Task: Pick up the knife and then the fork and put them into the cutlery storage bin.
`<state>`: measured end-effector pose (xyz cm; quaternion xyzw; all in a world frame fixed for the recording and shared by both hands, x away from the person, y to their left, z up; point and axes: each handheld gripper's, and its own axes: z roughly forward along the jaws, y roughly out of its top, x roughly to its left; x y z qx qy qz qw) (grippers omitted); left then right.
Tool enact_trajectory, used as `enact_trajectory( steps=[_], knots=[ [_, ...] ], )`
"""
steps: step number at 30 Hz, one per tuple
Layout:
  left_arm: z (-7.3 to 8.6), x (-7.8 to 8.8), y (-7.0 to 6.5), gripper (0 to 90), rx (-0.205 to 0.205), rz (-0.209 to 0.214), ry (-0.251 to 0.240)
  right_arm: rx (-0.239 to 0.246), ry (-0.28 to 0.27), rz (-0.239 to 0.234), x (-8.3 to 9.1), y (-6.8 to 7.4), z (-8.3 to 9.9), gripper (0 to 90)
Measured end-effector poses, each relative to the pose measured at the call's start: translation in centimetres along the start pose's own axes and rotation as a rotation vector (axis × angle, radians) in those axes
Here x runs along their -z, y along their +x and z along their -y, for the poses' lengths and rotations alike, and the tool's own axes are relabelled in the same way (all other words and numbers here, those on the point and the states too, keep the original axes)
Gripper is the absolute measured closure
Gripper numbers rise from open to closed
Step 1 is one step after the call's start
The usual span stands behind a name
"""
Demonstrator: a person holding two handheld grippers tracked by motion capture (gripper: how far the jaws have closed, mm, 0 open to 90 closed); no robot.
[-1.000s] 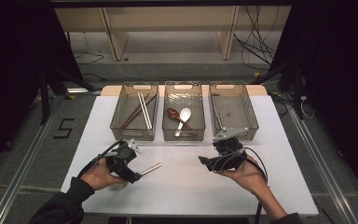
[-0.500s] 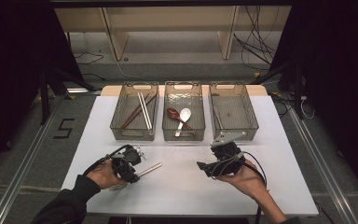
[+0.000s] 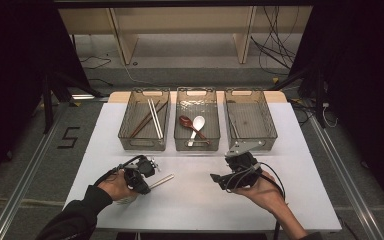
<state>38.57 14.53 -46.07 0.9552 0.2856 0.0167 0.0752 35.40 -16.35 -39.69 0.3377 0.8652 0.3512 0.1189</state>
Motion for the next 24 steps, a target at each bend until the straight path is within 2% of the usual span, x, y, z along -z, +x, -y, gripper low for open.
enact_trajectory(
  steps=[3,9,10,13,15,16,17,19,21,24],
  knots=[
    [-0.2,0.0,-0.1,80.4,-0.013,0.000,0.016,0.001,-0.002,0.001,0.0,0.1,0.0,26.8],
    [-0.2,-0.1,-0.2,84.0,-0.025,0.001,0.005,0.006,-0.002,-0.004,0.0,0.2,-0.1,26.8],
    [-0.3,0.1,-0.1,84.2,-0.049,0.000,0.021,0.008,-0.002,-0.004,0.0,0.2,-0.1,26.8],
    [-0.3,0.3,-0.3,84.4,-0.067,0.021,0.026,0.010,-0.003,-0.005,0.0,0.2,-0.1,27.0],
    [-0.4,0.5,-0.5,84.5,-0.069,0.019,0.014,0.012,-0.002,-0.005,0.0,0.2,-0.1,27.0],
    [-0.4,0.8,-0.5,84.6,-0.087,0.018,0.018,0.012,-0.002,-0.006,-0.1,0.2,-0.1,27.0],
    [-0.5,1.0,-0.7,84.6,-0.073,0.021,-0.005,0.014,-0.001,-0.007,-0.1,0.3,-0.1,27.0],
    [-0.6,1.5,-0.7,84.6,-0.083,0.035,-0.010,0.022,-0.002,-0.014,-0.1,0.4,-0.1,27.1],
    [-0.7,2.0,-0.8,84.5,-0.079,0.046,-0.022,0.035,-0.005,-0.019,-0.2,0.7,-0.1,27.0],
    [-1.0,2.6,-1.1,84.5,-0.099,0.066,-0.029,0.072,-0.015,-0.025,-0.4,1.4,-0.2,27.0]
  ],
)
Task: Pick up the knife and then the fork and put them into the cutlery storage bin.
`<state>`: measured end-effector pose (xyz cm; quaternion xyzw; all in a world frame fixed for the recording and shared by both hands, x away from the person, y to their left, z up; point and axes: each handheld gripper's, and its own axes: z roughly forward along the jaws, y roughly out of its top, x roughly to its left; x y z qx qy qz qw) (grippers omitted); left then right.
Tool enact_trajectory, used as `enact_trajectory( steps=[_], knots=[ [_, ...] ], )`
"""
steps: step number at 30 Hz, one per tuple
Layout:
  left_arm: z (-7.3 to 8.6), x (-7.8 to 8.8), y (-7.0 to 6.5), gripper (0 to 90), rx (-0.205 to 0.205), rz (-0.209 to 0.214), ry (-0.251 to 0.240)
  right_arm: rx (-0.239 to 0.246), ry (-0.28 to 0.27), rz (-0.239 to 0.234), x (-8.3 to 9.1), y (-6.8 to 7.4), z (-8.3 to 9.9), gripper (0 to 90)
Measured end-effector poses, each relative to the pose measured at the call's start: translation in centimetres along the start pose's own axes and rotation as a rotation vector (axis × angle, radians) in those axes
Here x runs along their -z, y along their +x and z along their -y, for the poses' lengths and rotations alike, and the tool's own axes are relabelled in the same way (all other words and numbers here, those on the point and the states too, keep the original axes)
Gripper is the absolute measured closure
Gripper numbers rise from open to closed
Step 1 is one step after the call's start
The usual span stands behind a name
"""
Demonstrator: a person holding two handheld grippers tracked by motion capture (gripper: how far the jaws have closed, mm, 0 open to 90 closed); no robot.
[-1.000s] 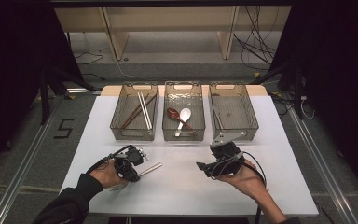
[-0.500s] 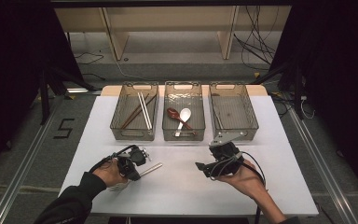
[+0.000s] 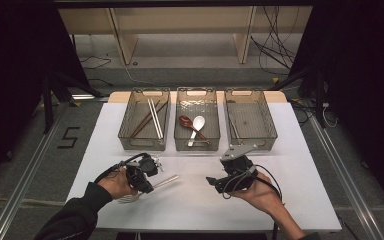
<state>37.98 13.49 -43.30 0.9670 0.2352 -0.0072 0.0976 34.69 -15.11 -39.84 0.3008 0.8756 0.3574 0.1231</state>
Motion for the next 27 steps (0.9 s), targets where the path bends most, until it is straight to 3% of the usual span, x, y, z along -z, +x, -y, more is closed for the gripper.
enact_trajectory(
  steps=[3,8,11,14,19,21,27],
  knots=[
    [-0.5,0.5,-0.6,84.5,-0.027,0.022,-0.005,0.060,-0.010,-0.006,-0.4,1.0,-0.1,27.1],
    [-1.5,1.2,-1.6,84.4,-0.064,0.046,-0.014,0.217,-0.018,0.009,-1.3,3.4,-0.3,27.8],
    [-2.2,1.6,-2.1,84.4,-0.085,0.050,-0.011,0.335,-0.008,0.046,-2.0,5.0,-0.3,28.4],
    [-2.9,1.7,-2.4,84.4,-0.097,0.062,-0.004,0.418,0.000,0.071,-2.5,6.3,-0.2,30.4],
    [-3.8,1.7,-2.9,84.4,-0.114,0.073,-0.001,0.542,0.020,0.129,-3.2,7.6,0.1,33.1],
    [-4.1,1.8,-3.0,84.4,-0.124,0.076,0.005,0.615,0.036,0.147,-3.4,7.8,0.3,34.8],
    [-4.9,2.2,-3.5,84.4,-0.148,0.087,-0.001,0.738,0.048,0.220,-4.0,8.9,0.8,44.1]
  ],
)
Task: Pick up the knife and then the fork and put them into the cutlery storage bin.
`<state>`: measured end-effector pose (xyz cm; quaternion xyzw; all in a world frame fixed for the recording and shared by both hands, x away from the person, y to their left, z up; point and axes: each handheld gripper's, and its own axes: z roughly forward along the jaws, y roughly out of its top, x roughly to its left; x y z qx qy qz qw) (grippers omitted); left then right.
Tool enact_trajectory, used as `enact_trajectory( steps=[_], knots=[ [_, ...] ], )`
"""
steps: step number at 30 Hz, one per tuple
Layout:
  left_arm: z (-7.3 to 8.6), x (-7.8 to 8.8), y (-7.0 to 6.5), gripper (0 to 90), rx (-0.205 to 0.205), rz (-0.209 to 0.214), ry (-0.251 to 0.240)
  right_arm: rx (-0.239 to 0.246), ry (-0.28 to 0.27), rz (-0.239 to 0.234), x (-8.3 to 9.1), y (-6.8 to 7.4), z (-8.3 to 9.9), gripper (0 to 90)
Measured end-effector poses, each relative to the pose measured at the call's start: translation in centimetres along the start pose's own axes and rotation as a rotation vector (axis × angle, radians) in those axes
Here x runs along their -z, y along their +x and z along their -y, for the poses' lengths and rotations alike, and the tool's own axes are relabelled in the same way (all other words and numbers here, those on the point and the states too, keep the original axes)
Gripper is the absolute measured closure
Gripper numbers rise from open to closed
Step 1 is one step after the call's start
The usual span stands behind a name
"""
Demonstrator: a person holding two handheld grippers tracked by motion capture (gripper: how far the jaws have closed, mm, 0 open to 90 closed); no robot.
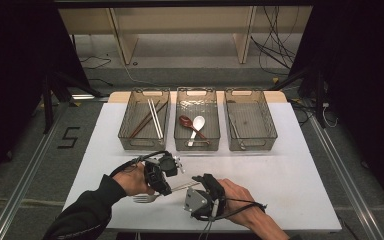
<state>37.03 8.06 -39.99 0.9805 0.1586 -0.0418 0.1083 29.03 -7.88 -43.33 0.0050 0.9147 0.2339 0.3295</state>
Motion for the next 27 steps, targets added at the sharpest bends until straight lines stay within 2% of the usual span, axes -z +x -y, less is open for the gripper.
enact_trajectory(
  steps=[6,15,21,25,27],
  knots=[
    [-0.6,-0.2,-0.4,84.4,-0.017,0.010,0.016,0.128,0.008,0.063,-0.4,0.8,-0.5,54.7],
    [-1.2,-0.1,-0.8,84.4,-0.037,0.035,0.017,0.226,0.034,0.090,-0.9,2.1,-0.7,67.8],
    [-1.3,-0.1,-0.9,84.4,-0.041,0.044,0.019,0.241,0.035,0.090,-0.8,2.3,-0.8,76.0],
    [-1.3,-0.1,-0.9,84.3,-0.039,0.059,0.017,0.281,0.031,0.094,-0.8,2.4,-0.8,82.2],
    [-1.3,-0.2,-0.9,84.3,-0.039,0.060,0.017,0.321,0.038,0.101,-0.8,2.5,-0.8,84.9]
  ],
)
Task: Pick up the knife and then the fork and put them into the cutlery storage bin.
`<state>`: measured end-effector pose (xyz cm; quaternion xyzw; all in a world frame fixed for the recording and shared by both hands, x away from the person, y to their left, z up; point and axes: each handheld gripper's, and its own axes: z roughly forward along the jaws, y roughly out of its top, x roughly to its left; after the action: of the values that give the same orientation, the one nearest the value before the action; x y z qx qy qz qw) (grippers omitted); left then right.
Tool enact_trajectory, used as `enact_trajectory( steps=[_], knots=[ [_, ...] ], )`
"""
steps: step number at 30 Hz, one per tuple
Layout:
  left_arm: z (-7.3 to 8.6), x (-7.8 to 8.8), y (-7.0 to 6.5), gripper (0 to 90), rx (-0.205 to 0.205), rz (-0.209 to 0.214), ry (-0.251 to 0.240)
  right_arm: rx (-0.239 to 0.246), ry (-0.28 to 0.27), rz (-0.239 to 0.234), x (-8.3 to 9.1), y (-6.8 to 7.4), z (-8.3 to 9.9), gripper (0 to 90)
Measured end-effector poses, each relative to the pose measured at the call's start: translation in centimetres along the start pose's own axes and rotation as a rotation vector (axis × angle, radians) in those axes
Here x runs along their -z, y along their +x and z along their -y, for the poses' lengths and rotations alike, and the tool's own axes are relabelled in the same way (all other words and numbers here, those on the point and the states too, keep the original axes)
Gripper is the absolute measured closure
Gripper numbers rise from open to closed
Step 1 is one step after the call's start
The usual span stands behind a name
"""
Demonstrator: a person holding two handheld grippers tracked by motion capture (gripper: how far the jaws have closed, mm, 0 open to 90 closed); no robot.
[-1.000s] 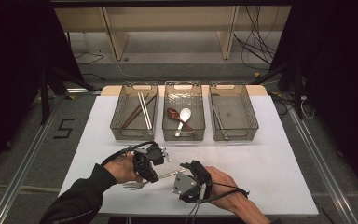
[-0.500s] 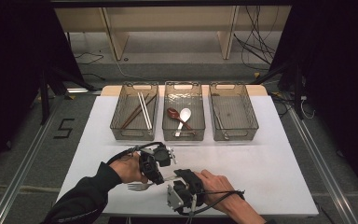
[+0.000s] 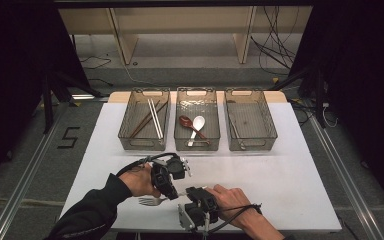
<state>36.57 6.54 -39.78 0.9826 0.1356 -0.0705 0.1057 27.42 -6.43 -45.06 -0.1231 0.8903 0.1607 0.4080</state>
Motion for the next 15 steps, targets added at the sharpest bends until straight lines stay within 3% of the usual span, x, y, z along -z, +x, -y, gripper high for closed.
enact_trajectory(
  steps=[7,10,15],
  knots=[
    [0.2,0.0,0.4,82.6,0.018,0.017,-0.047,0.023,0.011,-0.004,0.1,-0.2,0.2,88.0],
    [0.5,0.4,0.6,67.9,0.042,-0.006,-0.067,0.028,0.024,-0.006,0.1,-0.2,0.3,88.1],
    [1.3,1.8,1.3,52.8,0.100,-0.031,-0.160,0.011,0.039,-0.002,0.2,-0.6,0.8,88.2]
  ],
)
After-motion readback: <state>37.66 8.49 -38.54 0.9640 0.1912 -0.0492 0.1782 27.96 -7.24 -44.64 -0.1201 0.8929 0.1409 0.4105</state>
